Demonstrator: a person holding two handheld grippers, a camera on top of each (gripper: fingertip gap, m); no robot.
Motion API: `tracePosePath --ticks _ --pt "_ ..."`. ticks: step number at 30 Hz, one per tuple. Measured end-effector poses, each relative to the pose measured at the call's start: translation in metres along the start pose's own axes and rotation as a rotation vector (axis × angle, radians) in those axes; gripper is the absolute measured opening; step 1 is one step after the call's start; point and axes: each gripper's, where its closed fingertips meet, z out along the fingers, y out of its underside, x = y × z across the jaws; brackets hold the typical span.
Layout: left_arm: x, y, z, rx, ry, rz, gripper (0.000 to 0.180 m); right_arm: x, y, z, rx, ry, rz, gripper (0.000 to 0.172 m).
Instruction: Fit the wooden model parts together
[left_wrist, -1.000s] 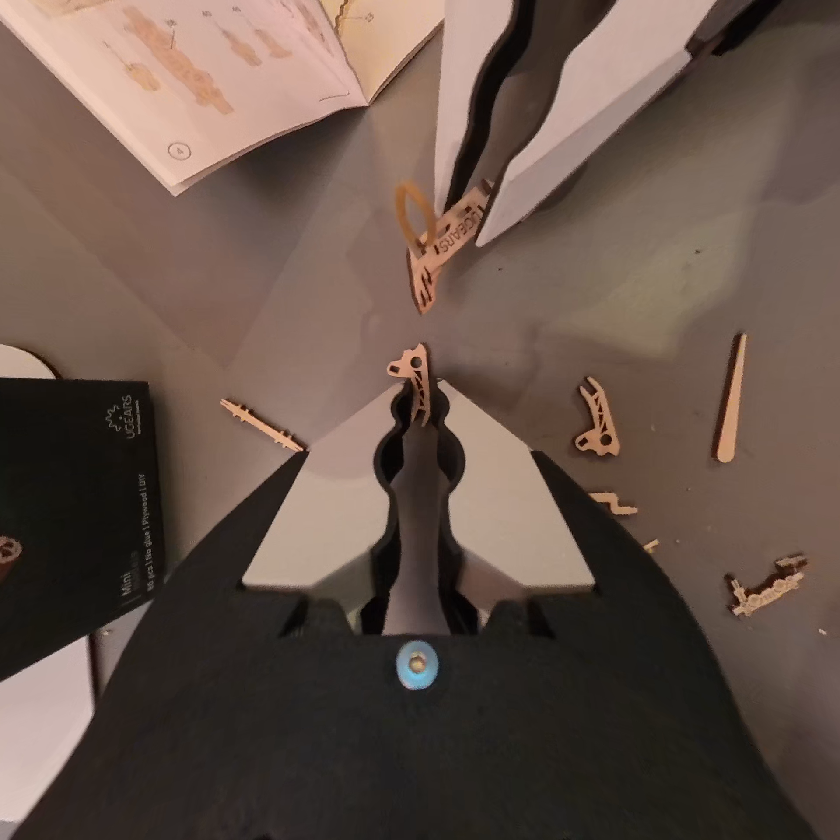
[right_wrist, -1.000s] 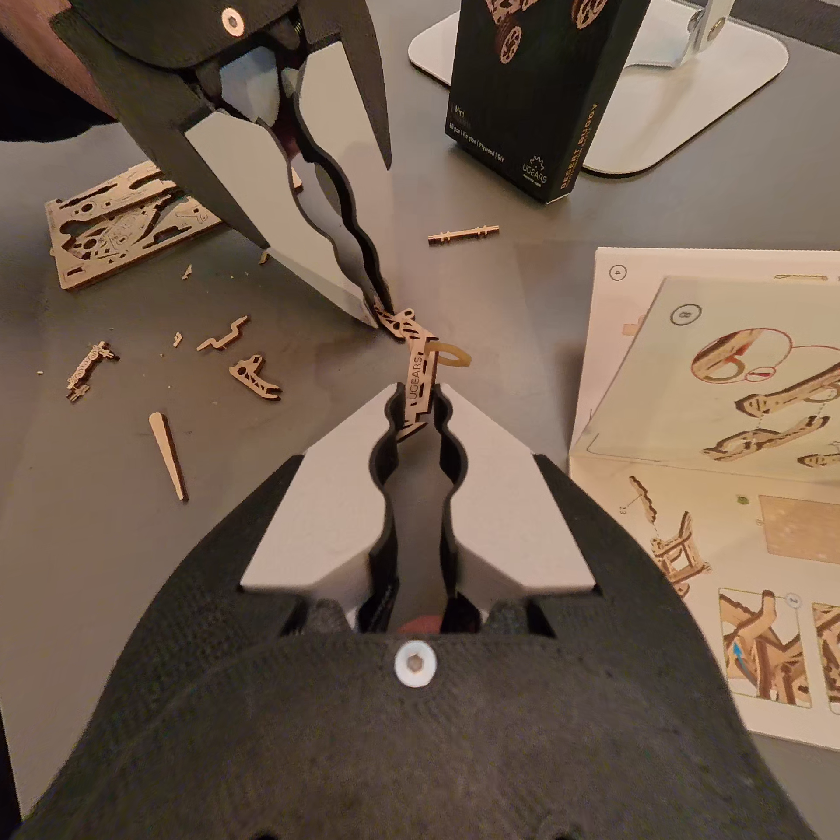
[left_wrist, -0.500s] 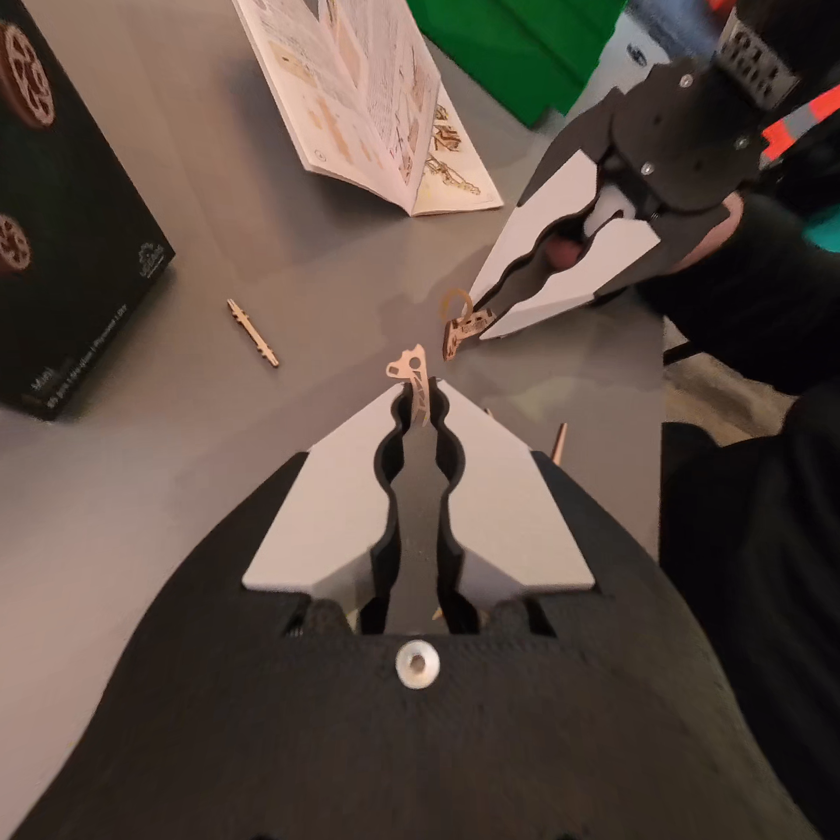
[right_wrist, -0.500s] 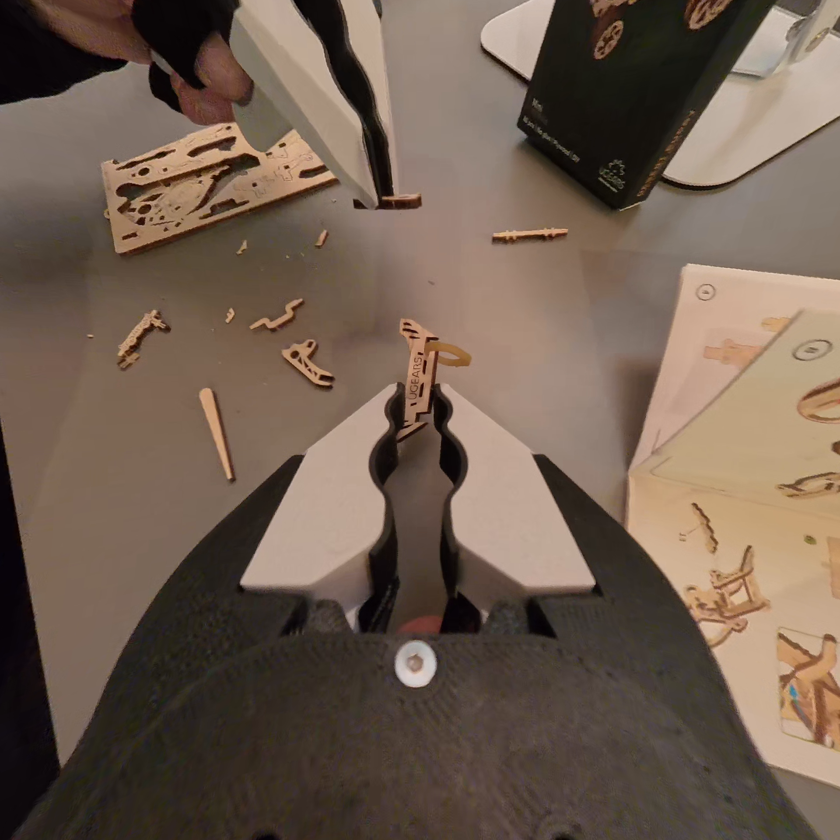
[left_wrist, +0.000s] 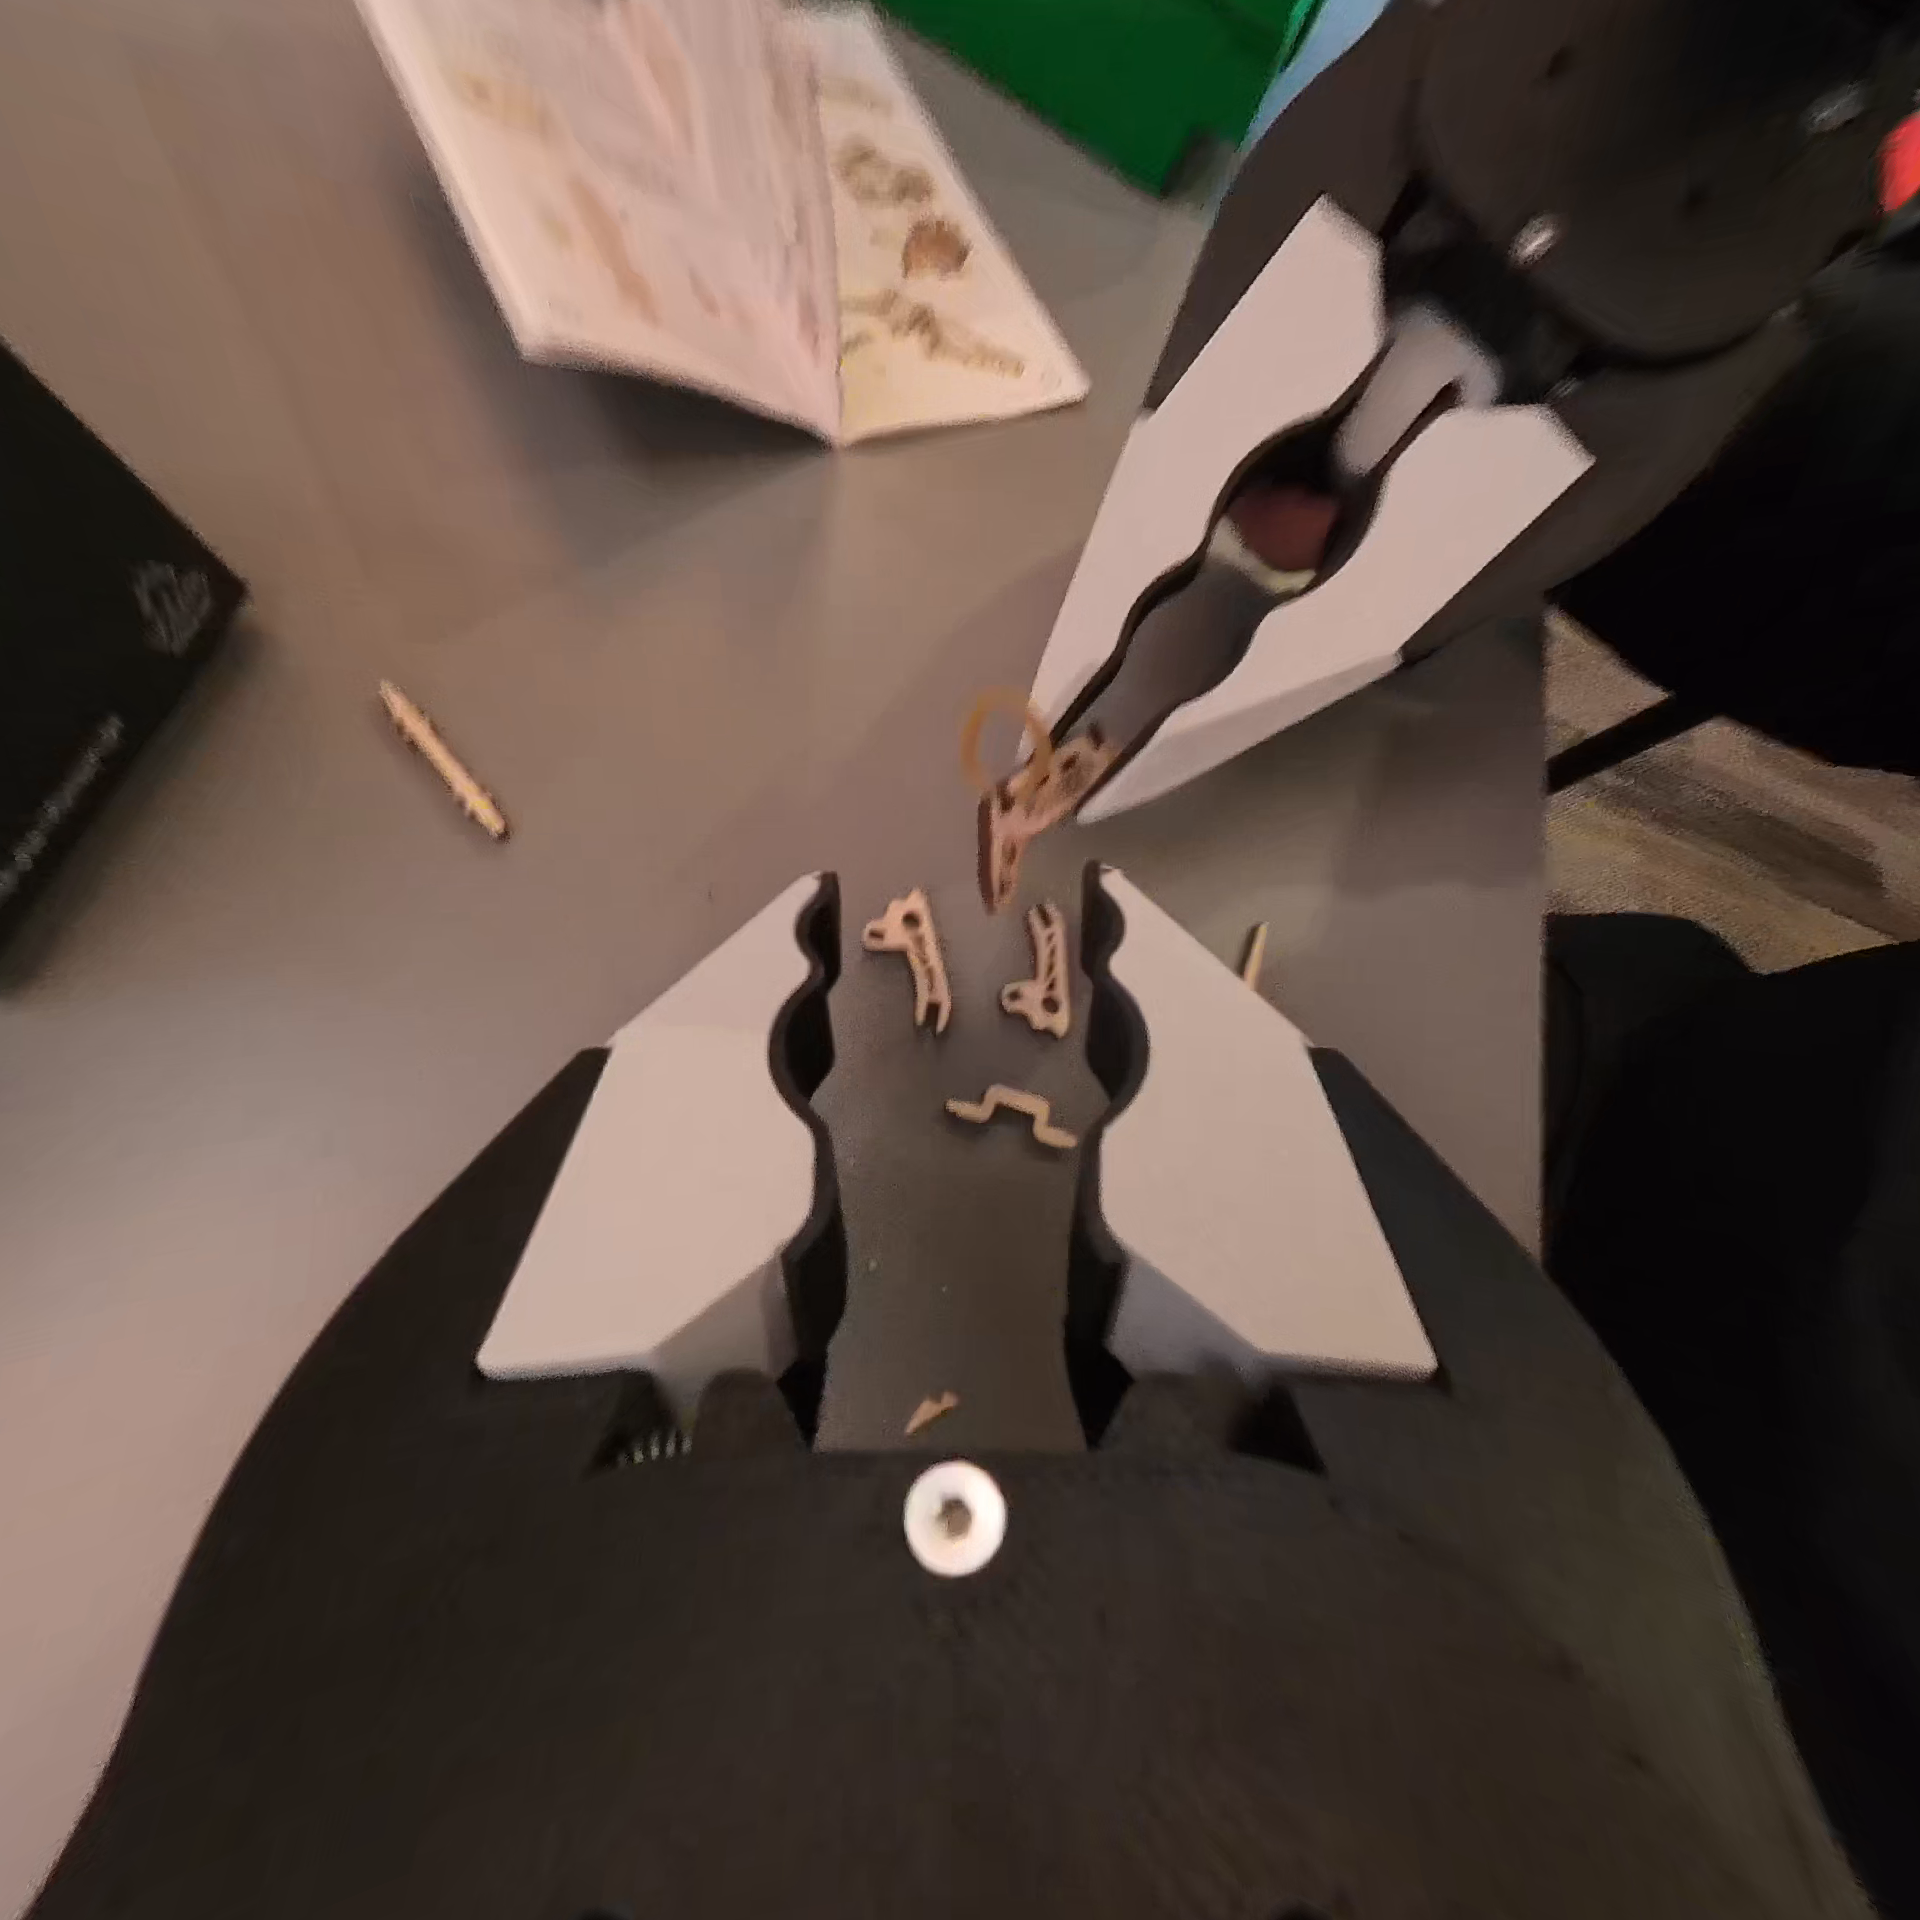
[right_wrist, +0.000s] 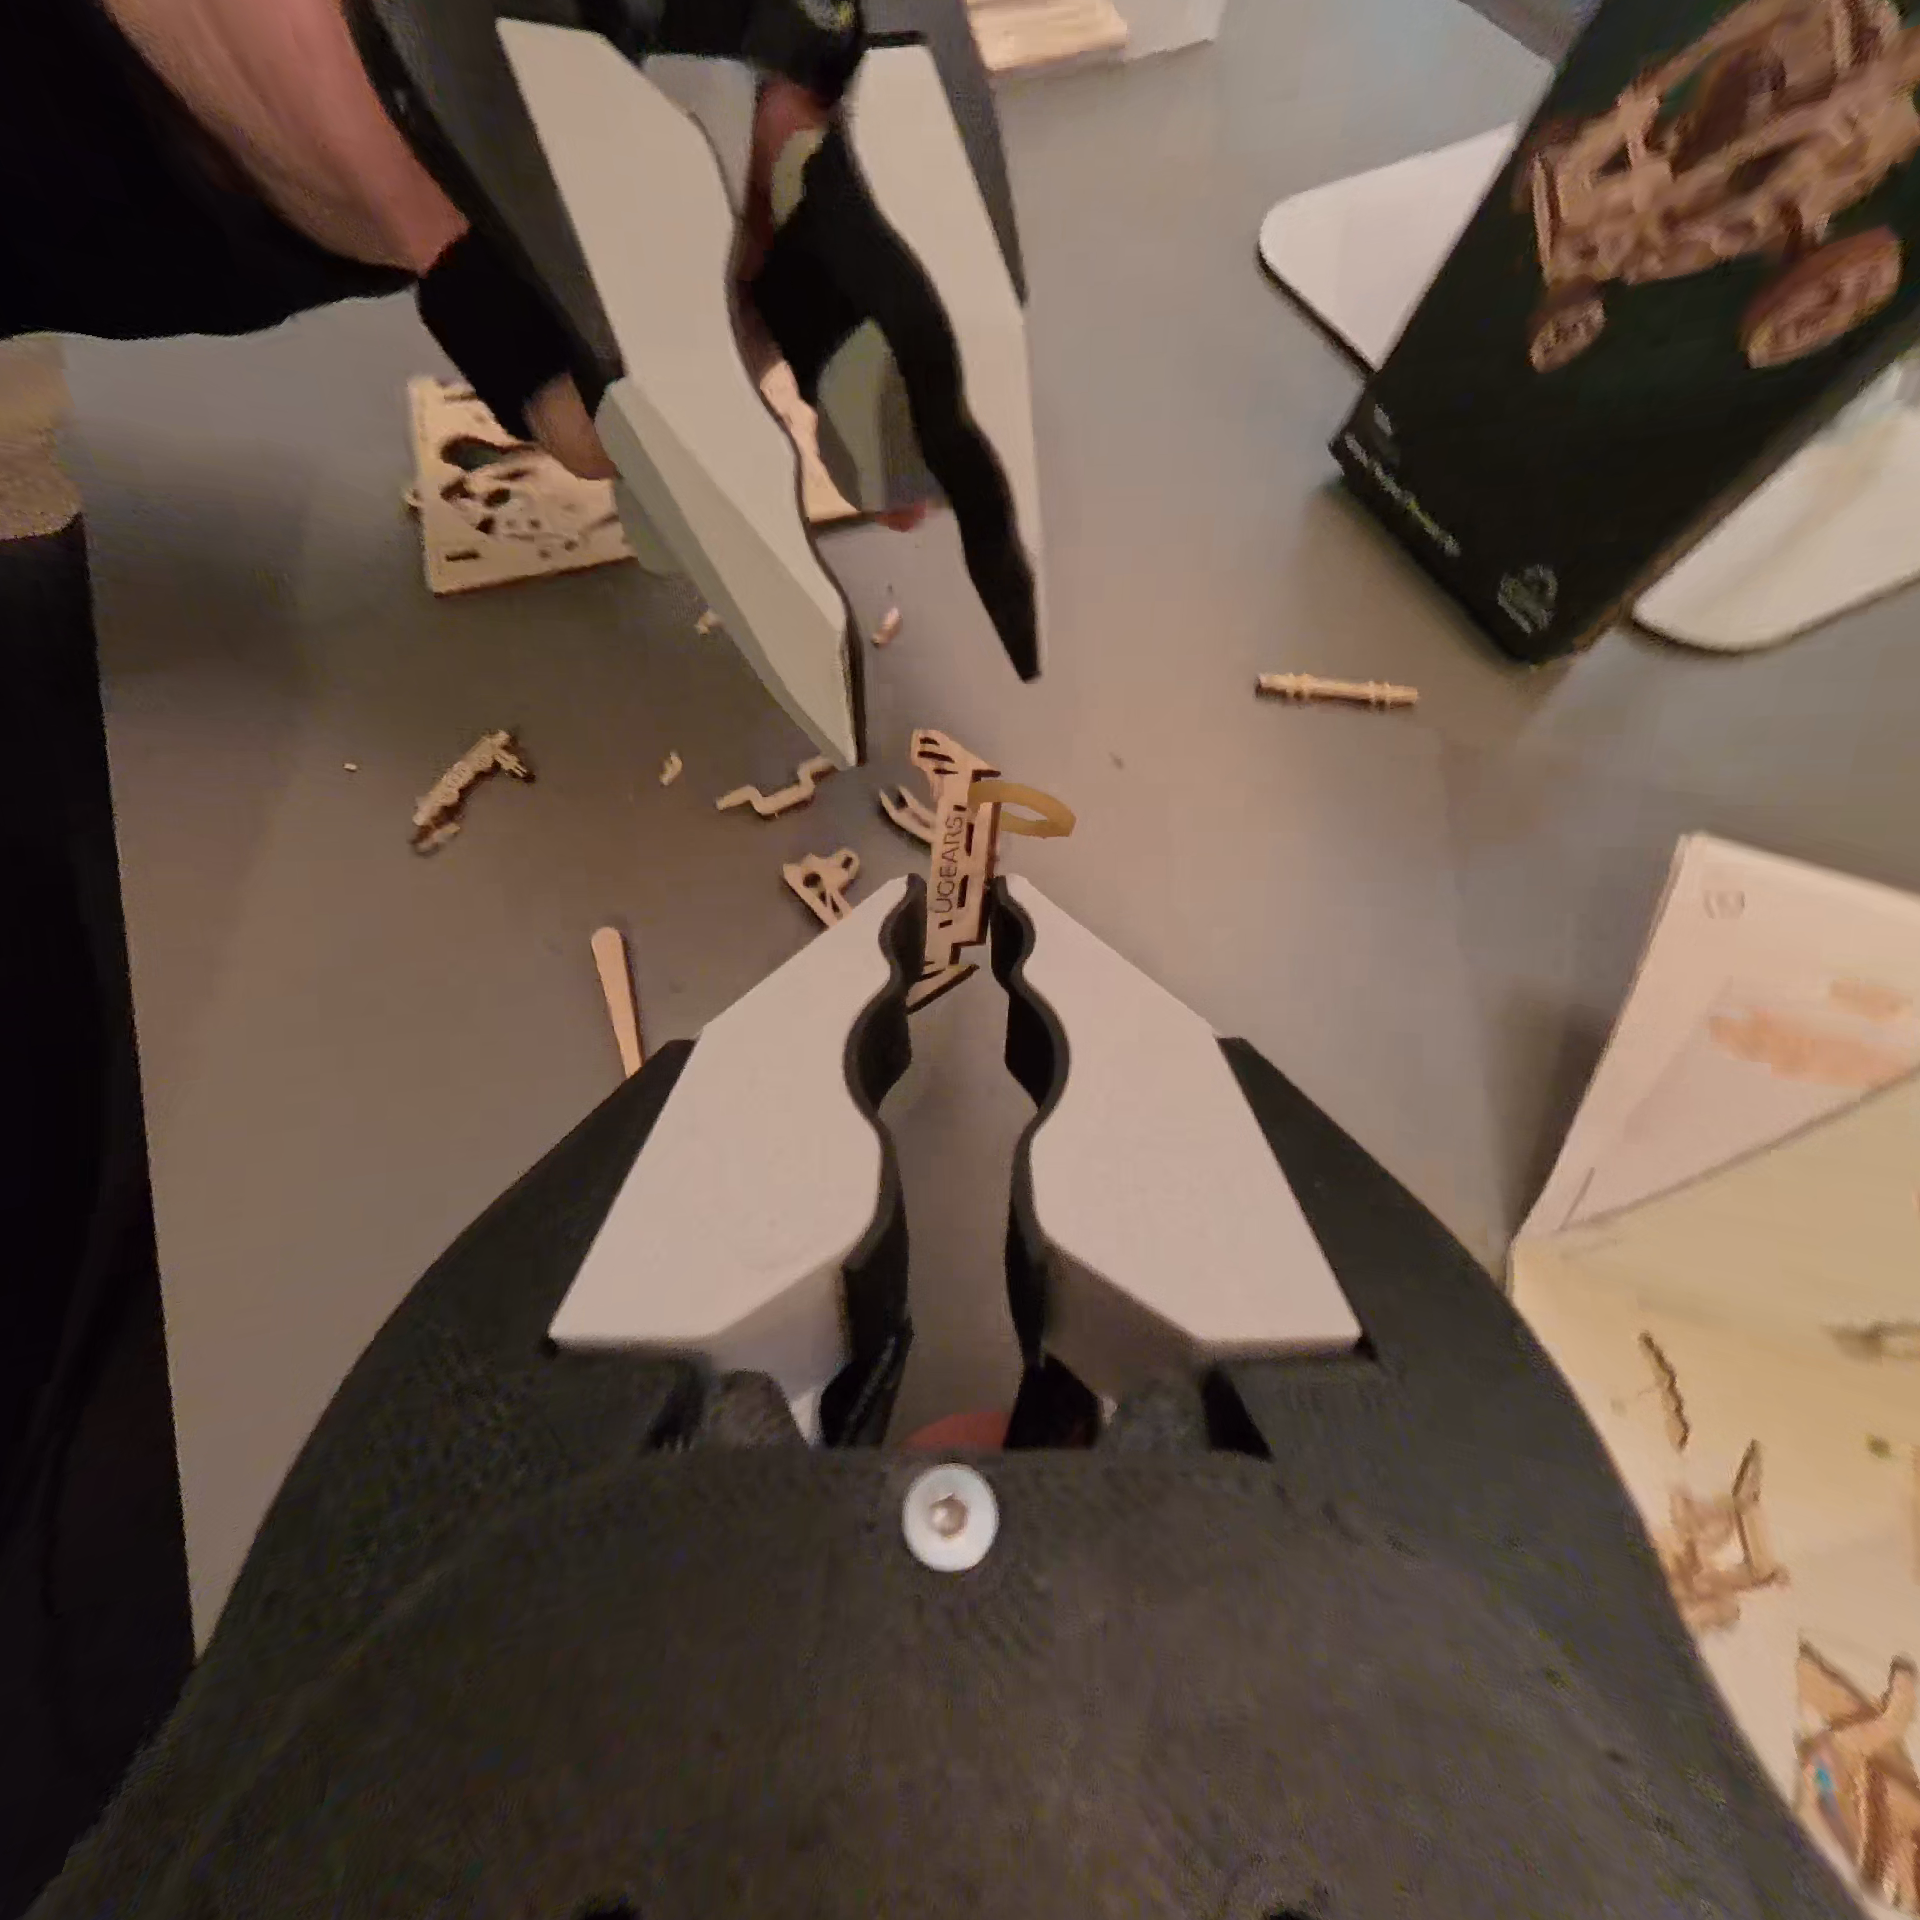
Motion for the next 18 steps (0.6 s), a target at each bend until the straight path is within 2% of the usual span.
tracePosePath --ticks 1,3,6,11,16,18 --pt "0.005 -0.006 -0.003 0.028 0.023 0.01 0.041 -0.003 -0.006 0.002 0.014 -0.015 -0.019 0.009" --pt "0.009 -0.007 -0.004 0.01 0.071 -0.016 0.035 -0.005 -0.015 0.004 0.025 -0.015 -0.087 0.009" --pt "0.015 -0.01 -0.011 0.045 0.154 -0.075 0.025 -0.005 -0.026 0.007 0.024 0.012 -0.19 0.009" --pt "0.013 -0.013 -0.026 0.13 0.215 -0.17 0.004 -0.007 -0.036 0.01 0.027 0.024 -0.304 0.009" --pt "0.006 -0.011 -0.034 0.174 0.229 -0.228 0.001 -0.006 -0.043 0.017 0.029 0.037 -0.354 0.01" --pt "-0.002 -0.009 -0.036 0.209 0.21 -0.285 0.001 -0.003 -0.046 0.017 0.031 0.037 -0.323 0.016"
